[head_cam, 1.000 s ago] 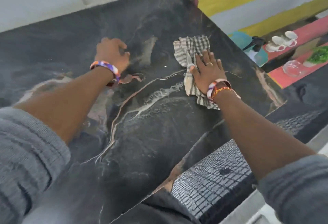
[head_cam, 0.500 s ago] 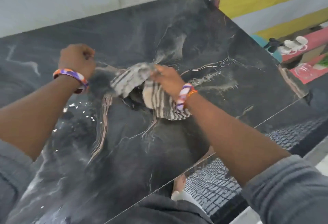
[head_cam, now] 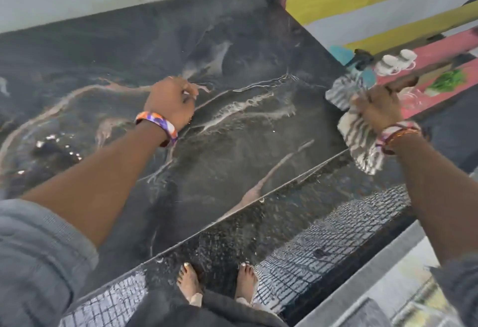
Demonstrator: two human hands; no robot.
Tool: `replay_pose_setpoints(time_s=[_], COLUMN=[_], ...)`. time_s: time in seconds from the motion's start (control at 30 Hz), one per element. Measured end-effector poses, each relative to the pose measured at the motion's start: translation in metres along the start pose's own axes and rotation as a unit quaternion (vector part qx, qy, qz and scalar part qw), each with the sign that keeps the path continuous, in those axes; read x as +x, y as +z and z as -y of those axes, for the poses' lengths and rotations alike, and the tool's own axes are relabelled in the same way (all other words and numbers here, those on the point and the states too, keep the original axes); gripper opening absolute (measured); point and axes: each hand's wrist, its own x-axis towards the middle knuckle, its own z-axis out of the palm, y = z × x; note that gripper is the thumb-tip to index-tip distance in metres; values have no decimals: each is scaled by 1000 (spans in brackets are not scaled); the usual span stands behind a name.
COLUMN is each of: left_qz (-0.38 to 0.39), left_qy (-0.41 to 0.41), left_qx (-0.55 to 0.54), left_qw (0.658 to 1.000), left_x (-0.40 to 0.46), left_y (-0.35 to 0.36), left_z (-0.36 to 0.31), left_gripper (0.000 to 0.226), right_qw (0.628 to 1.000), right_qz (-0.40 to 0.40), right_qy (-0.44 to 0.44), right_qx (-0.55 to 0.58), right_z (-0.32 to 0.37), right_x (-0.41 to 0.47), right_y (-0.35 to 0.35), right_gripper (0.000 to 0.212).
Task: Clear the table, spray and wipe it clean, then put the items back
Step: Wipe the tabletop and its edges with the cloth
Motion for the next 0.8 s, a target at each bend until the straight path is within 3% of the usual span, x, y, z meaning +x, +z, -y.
replay_pose_setpoints(time_s=[0.13,0.27,0.53,0.8], left_qz=[-12,-28,-48,-62], left_qy=[-11,-68,-96,-132], left_qx=[-2,22,34,42], left_qw=[1000,997,994,988], left_x=[-14,-35,-86,-168], left_y=[6,-7,-44,-103], left_z=[-4,6,59,130], left_gripper=[23,25,23,21], right_qw=[987,978,952,892], right_qz=[49,47,76,134], right_qy=[-11,-62,-238,-412], right_qx=[-150,-193,-177,-128], right_z=[-9,0,115,244], right_x=[6,2,-99,-251], right_y=[18,29,87,163], right_gripper=[81,62,56,56])
